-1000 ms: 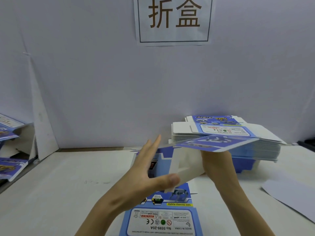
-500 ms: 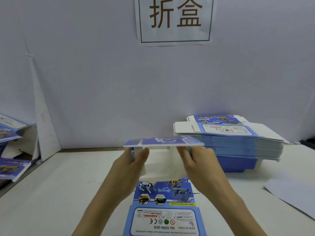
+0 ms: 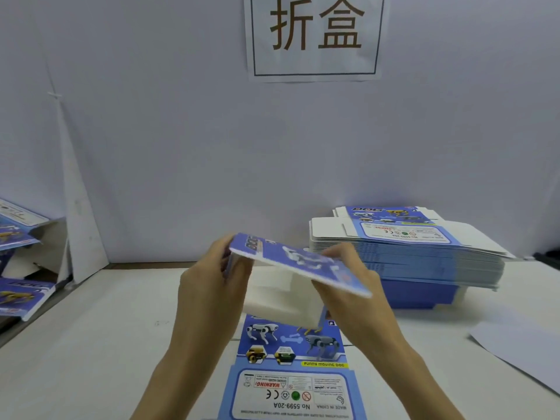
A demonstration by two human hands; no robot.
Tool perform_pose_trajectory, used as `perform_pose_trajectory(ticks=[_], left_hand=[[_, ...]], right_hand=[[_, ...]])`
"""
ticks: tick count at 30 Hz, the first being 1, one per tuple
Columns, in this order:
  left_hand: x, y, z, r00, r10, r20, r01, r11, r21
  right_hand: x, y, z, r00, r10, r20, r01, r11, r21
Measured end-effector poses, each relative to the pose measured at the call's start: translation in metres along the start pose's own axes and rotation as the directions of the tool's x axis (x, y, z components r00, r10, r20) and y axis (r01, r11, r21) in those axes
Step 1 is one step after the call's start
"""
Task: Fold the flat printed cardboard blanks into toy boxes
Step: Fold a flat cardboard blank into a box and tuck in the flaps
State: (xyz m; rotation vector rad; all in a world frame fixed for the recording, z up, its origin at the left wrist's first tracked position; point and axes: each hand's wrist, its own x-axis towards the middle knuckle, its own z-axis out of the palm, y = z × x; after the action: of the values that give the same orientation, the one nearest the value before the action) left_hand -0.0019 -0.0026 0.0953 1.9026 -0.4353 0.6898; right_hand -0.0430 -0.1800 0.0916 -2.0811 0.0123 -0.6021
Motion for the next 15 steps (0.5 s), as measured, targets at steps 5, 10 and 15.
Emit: perform_pose_trajectory(ticks=[5, 10, 15], left_hand=[[0.005, 0.000, -0.007, 0.996, 0.073, 0.060, -0.030, 0.849, -0.527], [-0.003, -0.011, 0.002, 0.879, 0.382, 0.284, -0.401, 0.916, 0.010], [0.003, -0.012, -0.001, 0.881, 0.414, 0.228, -0.450, 0.882, 0.138]], right_hand=[[0.004, -0.007, -0.005, 0.946, 0.323, 0.020, -0.313, 0.898, 0.308], [0.005, -0.014, -0.007, 0.906, 0.324, 0.274, -0.415, 0.810, 0.414], [0.006, -0.009, -0.017, 0.924, 0.237, 0.300, -0.306, 0.929, 0.208]])
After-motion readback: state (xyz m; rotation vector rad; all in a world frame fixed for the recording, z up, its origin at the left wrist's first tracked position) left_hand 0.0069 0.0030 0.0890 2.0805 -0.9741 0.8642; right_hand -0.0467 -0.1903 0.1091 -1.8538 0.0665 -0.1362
